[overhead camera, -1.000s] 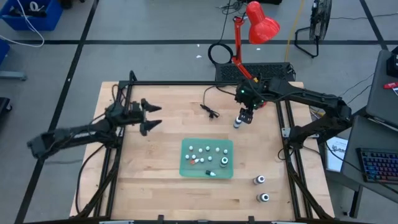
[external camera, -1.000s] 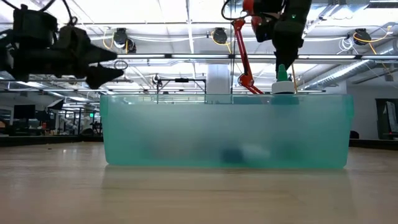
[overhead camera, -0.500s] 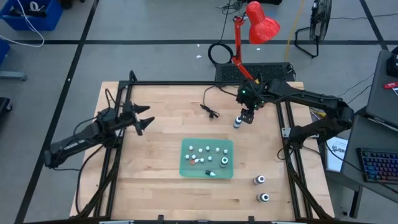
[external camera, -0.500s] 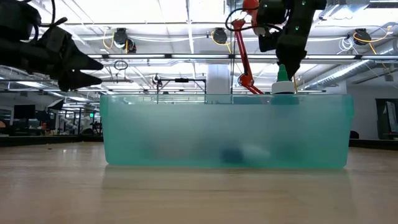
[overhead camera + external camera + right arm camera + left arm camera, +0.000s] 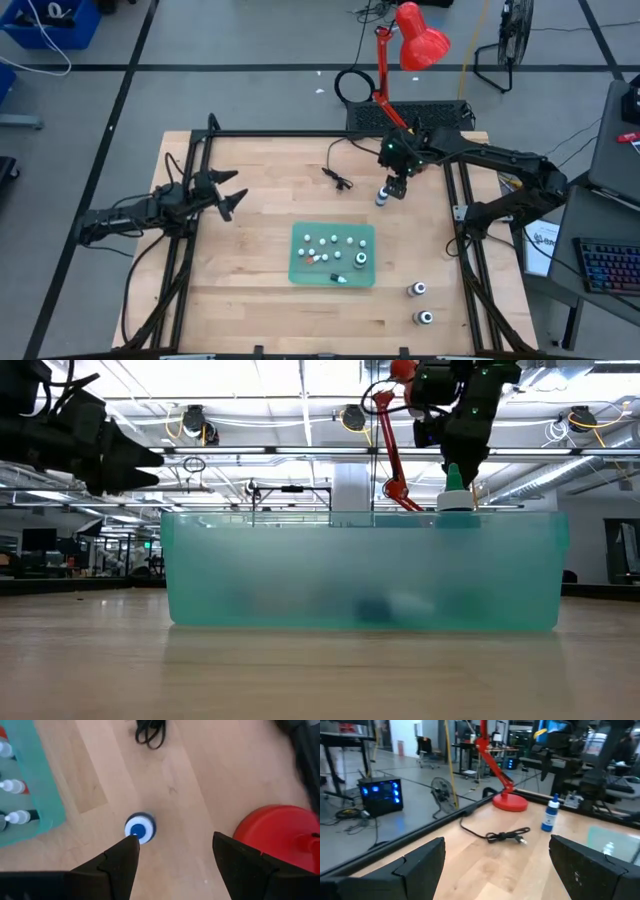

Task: Pick & Place food coloring
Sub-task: Put the big blue food coloring bottle into the light blue bin

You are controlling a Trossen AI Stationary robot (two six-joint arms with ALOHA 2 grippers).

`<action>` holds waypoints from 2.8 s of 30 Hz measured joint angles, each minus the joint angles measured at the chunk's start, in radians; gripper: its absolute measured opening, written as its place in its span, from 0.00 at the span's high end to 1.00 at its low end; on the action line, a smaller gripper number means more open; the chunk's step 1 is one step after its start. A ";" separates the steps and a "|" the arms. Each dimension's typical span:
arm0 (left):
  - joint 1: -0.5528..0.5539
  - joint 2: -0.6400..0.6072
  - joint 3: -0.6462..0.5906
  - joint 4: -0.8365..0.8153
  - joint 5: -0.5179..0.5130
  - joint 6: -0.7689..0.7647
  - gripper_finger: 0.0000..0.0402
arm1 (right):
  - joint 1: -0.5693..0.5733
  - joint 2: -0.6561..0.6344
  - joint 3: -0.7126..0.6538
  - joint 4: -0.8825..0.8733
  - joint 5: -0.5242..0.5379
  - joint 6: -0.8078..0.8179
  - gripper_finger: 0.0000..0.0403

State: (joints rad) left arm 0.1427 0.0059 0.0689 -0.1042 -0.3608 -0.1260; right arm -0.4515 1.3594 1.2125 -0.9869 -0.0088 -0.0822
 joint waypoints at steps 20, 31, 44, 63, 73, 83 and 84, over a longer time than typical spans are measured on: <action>-0.028 0.000 0.000 0.002 -0.006 0.017 0.12 | 0.061 0.014 -0.191 0.194 -0.049 0.017 0.41; -0.027 0.000 0.000 0.002 -0.006 0.017 0.12 | 0.060 0.014 -0.270 0.300 -0.049 0.040 0.41; -0.027 0.000 -0.001 0.003 -0.005 0.017 0.12 | 0.060 0.014 -0.278 0.347 -0.047 0.033 0.52; -0.027 0.000 -0.001 0.003 -0.005 0.017 0.12 | 0.124 -0.017 -0.243 0.336 -0.044 -0.042 0.73; -0.027 0.000 -0.001 0.003 -0.004 0.017 0.12 | 0.432 0.052 0.118 0.162 0.089 -0.011 0.73; -0.027 0.001 -0.001 0.003 -0.004 0.017 0.12 | 0.569 0.275 0.270 0.017 0.056 0.087 0.73; -0.027 0.001 -0.001 0.003 -0.004 0.017 0.12 | 0.567 0.282 0.270 0.011 0.056 0.103 0.73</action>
State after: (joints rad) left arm 0.1154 0.0067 0.0681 -0.1013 -0.3653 -0.1089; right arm 0.1155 1.6412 1.4830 -0.9758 0.0469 0.0212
